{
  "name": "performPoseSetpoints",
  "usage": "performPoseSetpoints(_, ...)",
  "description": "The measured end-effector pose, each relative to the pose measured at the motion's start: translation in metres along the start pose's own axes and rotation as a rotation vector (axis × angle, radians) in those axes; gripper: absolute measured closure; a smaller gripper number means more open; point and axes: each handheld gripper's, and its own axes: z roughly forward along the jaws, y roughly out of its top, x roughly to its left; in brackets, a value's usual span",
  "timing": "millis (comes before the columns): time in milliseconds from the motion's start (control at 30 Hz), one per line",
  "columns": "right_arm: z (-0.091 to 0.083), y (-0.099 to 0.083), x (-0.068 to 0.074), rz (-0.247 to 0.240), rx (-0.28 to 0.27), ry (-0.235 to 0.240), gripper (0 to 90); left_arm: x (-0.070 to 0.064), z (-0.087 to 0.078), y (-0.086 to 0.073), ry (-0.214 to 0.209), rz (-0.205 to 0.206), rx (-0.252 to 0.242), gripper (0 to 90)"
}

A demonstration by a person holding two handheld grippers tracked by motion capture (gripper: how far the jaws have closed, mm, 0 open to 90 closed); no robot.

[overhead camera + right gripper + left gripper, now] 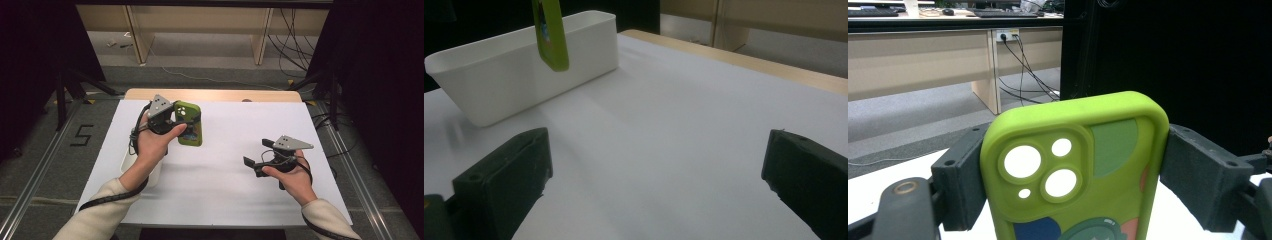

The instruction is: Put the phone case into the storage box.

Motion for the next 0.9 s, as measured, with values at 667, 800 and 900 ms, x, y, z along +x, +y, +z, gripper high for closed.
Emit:
performPoseSetpoints(667,-0.006,-0.003,0.0,0.004,-0.005,-0.006,0.9,0.012,-0.01,0.003,0.03,-0.008,-0.004,18.2)
performPoseSetpoints(800,-0.006,-0.004,0.0,0.008,-0.004,0.0,0.9,0.015,-0.012,0.005,0.028,-0.009,-0.005,18.2)
performPoseSetpoints(900,-0.007,-0.004,0.0,0.008,-0.004,-0.003,0.9,0.016,-0.013,0.005,0.03,-0.01,-0.007,18.2)
